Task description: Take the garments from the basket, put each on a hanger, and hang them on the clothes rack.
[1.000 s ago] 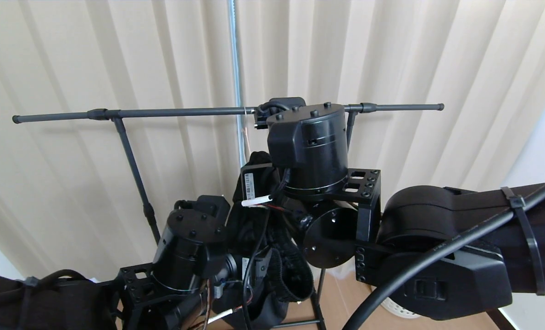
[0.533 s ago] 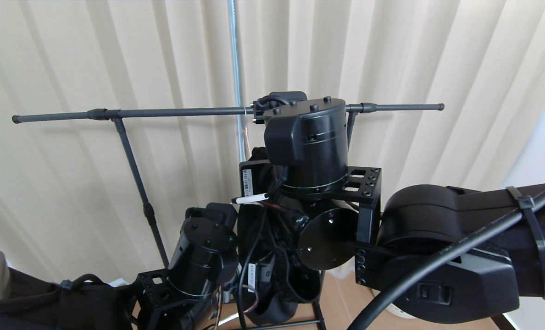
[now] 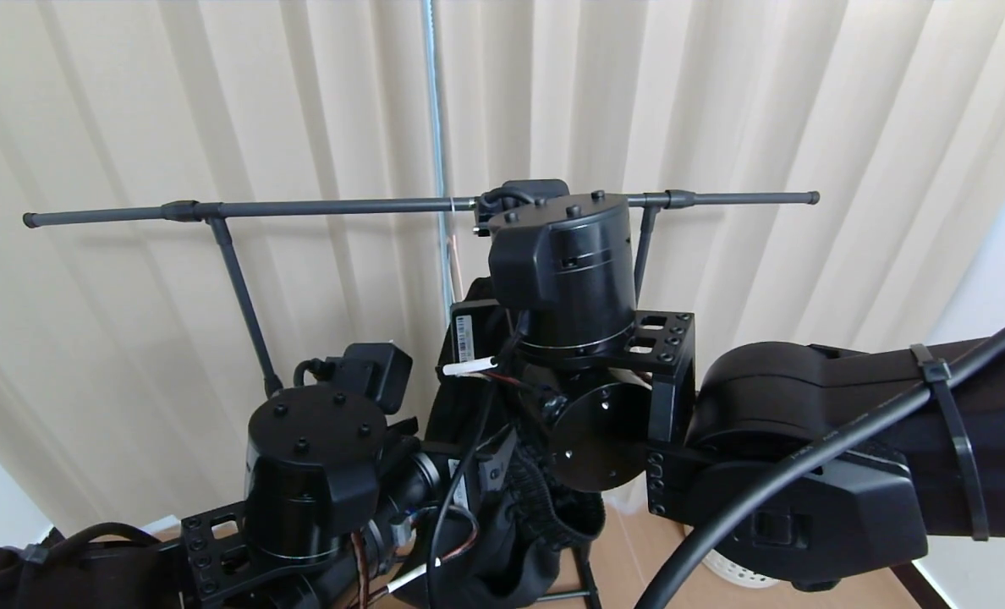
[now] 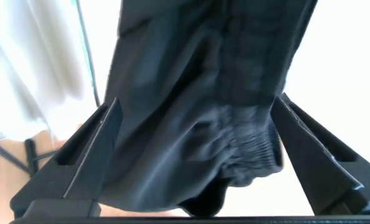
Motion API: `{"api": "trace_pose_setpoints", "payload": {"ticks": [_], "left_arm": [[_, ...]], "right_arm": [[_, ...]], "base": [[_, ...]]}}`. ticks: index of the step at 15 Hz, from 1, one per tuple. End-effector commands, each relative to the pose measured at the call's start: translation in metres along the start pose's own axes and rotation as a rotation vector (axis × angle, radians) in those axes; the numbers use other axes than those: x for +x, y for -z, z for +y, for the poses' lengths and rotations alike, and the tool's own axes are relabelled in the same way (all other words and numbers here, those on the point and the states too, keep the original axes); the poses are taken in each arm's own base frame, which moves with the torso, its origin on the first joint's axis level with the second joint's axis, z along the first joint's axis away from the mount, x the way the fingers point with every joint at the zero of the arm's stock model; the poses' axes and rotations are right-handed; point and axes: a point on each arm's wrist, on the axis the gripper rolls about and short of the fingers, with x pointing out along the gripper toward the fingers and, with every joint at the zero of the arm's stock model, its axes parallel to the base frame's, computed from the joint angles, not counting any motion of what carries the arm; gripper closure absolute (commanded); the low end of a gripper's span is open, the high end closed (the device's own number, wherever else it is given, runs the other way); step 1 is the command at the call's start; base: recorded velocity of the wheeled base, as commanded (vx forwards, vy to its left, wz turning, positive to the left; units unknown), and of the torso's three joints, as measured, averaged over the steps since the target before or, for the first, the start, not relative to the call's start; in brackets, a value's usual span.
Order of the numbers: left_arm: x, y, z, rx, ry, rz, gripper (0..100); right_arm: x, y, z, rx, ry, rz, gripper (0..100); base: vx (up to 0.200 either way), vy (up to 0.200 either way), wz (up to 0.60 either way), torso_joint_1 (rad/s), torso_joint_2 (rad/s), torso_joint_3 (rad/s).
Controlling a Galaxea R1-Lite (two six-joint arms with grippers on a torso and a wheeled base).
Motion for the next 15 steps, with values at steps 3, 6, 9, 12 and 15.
{"api": "trace_pose_setpoints", "payload": {"ticks": [3, 6, 9, 12, 15], "left_arm": [[-0.002, -0.004, -0.001, -0.009, 0.009, -0.020, 0], [0.010, -0.002, 0.001, -0.007, -0.030, -0.015, 0], [0.027, 0.007, 0.007, 0.009, -0.117, -0.001, 0], [0.026, 0.011, 0.014, 0.060, -0.148, 0.017, 0], [0.019, 0.012, 0.020, 0.096, -0.161, 0.026, 0]], "right_arm": [[0.001, 0.006, 0.002, -0.013, -0.001, 0.012, 100], [-0.004, 0.005, 0.005, -0.010, -0.014, 0.009, 100], [-0.007, 0.004, 0.002, 0.005, -0.008, 0.009, 100], [-0.014, 0.002, -0.007, 0.005, -0.001, 0.012, 100], [-0.018, -0.001, -0.023, 0.018, 0.021, 0.015, 100]], "base": [[0.000, 0.000, 0.00, 0.000, 0.00, 0.000], [0.000, 0.000, 0.00, 0.000, 0.00, 0.000], [0.000, 0.000, 0.00, 0.000, 0.00, 0.000], [0.000, 0.000, 0.00, 0.000, 0.00, 0.000], [0.000, 0.000, 0.00, 0.000, 0.00, 0.000]]}}
